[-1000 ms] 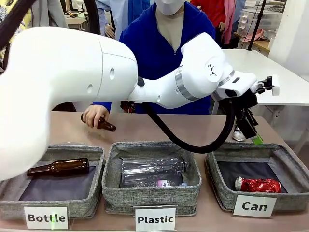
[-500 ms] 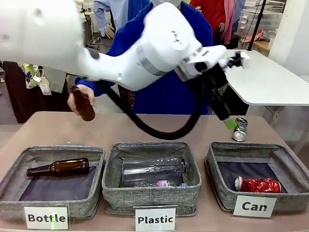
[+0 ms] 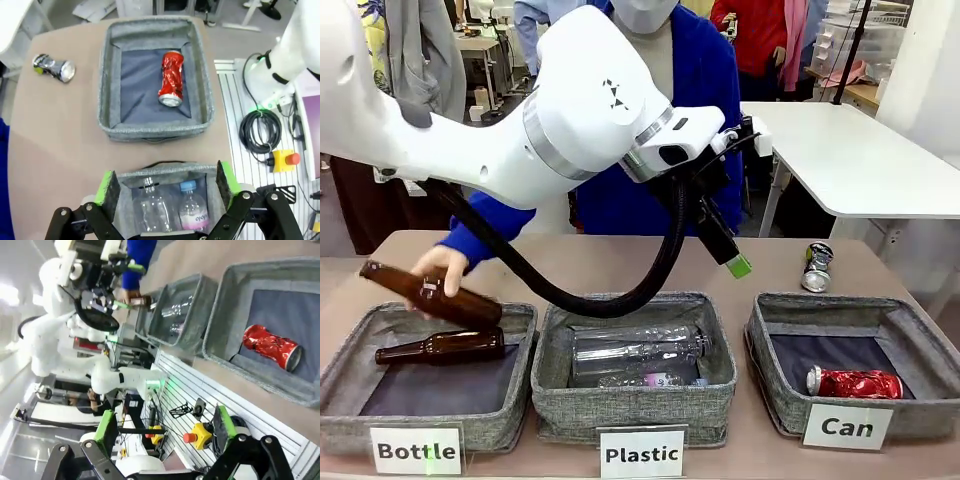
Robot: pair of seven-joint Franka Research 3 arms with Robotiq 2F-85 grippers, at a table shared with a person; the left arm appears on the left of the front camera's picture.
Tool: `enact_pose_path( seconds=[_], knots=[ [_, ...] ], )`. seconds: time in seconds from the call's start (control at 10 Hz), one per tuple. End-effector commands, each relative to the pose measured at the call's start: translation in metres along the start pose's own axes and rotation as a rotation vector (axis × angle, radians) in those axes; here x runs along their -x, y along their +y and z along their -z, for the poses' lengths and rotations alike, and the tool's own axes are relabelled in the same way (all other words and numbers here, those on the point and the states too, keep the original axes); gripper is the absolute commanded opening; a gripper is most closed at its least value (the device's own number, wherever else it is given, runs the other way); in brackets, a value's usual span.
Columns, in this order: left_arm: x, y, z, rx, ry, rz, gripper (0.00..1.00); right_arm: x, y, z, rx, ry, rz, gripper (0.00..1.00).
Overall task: Sort the can waste into the basket.
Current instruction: Pick up the can waste from the table and place it in the right Fabric basket.
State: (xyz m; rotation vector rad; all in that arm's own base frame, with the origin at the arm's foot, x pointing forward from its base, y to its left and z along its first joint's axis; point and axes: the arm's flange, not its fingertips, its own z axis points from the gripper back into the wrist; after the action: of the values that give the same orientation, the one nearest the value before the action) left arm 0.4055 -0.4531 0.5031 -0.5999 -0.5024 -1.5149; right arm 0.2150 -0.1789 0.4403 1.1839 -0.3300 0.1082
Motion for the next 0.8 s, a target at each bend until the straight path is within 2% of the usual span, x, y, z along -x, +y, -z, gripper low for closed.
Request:
enact_pose_path(
  seconds=[0.0, 0.2, 0.7],
  knots=[
    [0.0, 0.002, -0.001, 0.008, -0.062, 0.022, 1.0, 0.003, -0.005, -0.037, 0.02, -0.104, 0.052, 1.0],
    [0.006, 0.006, -0.006, -0.013, -0.077, -0.005, 1.0, 0.006, -0.007, -0.047, 0.024, -0.119, 0.044, 1.0],
    [0.018, 0.008, -0.021, -0.032, -0.103, -0.027, 1.0, 0.004, -0.006, -0.036, 0.028, -0.099, 0.031, 1.0]
  ],
)
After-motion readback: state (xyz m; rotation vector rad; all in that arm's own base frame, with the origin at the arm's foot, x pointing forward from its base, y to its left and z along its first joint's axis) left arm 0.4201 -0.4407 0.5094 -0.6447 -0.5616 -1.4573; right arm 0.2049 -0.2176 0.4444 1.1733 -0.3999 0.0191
